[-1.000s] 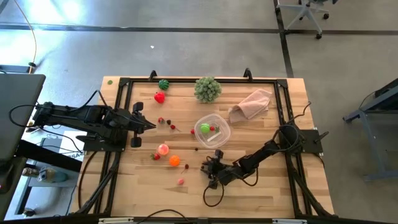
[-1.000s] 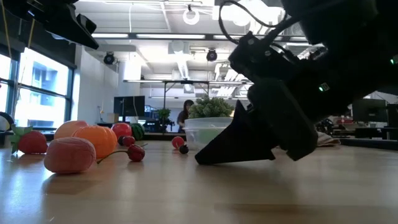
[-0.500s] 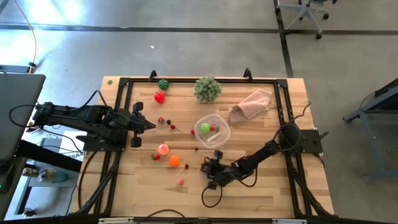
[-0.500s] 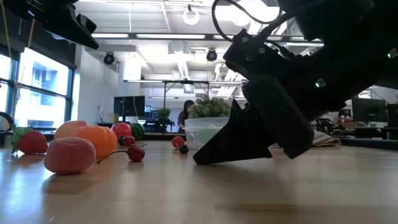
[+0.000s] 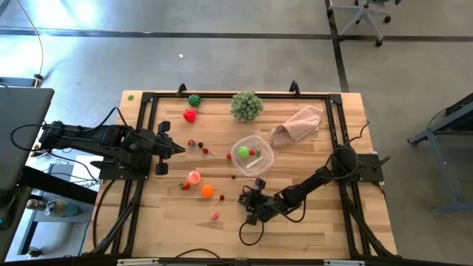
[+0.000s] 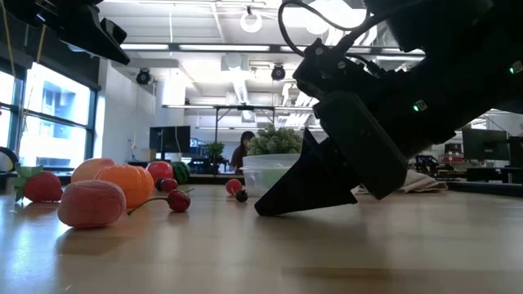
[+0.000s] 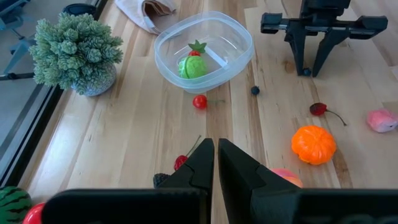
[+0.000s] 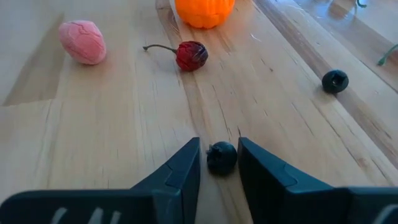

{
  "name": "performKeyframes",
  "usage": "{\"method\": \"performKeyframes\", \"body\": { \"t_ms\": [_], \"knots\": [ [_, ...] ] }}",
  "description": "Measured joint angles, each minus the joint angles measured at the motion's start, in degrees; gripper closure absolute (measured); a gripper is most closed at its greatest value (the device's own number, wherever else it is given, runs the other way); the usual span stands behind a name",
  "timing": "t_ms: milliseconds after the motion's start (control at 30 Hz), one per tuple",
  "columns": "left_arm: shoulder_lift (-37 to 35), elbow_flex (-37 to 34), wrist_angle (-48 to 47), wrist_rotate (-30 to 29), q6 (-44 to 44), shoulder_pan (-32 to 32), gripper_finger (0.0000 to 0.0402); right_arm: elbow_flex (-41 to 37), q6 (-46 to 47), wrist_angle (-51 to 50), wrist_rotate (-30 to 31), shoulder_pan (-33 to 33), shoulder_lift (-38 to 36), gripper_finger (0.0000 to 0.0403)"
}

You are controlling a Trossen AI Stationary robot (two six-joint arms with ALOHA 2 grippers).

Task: Pick and placing Produce into tupperware
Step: Put the bottom blueberry into the container

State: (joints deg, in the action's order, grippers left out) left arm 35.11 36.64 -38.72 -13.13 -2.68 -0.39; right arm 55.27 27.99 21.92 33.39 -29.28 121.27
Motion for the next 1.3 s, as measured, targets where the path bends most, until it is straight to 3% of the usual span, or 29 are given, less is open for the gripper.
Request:
{"method": "performKeyframes", "body": {
  "t_ms": [400,767,1300],
  "knots": [
    [0.0,0.0,0.0,0.0,0.0,0.0,0.0387,0.0,1.85,-0.84,0.63,-0.68,0.0,0.0306],
    [0.01,-0.01,0.01,0.01,0.0,-0.02,0.0387,-0.09,2.01,-1.1,0.8,-0.76,-0.04,0.0356],
    [0.01,-0.01,0.02,0.01,-0.01,-0.02,0.0387,-0.38,-2.49,2.13,1.03,-0.41,-0.8,0.0359]
  ]
}}
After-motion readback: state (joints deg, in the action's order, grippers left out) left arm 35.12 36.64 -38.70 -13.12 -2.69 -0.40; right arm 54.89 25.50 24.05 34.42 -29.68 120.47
